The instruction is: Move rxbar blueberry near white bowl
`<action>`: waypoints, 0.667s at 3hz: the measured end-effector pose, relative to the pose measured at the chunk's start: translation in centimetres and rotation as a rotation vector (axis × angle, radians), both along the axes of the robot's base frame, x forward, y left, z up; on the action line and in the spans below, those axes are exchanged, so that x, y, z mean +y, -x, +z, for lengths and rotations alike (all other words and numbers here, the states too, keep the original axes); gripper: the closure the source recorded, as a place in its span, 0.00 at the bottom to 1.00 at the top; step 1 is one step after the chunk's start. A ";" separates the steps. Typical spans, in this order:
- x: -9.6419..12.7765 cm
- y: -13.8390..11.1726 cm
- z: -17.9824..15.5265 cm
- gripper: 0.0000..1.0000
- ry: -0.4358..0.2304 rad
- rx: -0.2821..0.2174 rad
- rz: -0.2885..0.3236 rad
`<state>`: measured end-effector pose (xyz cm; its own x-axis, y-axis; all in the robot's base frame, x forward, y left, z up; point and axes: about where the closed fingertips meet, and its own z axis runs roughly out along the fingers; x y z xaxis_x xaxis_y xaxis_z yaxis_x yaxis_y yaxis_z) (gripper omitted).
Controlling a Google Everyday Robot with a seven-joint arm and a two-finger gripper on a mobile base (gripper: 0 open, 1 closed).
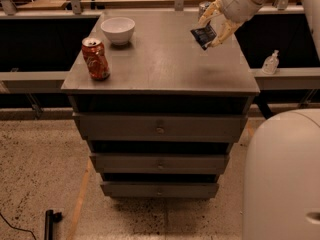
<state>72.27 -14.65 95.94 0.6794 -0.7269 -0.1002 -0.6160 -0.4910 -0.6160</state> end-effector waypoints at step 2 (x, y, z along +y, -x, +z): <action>4.1 -2.0 0.2 1.00 -0.084 -0.093 -0.121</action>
Offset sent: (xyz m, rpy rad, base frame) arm 0.0237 0.0738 -0.0102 0.2259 -0.1193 -0.1835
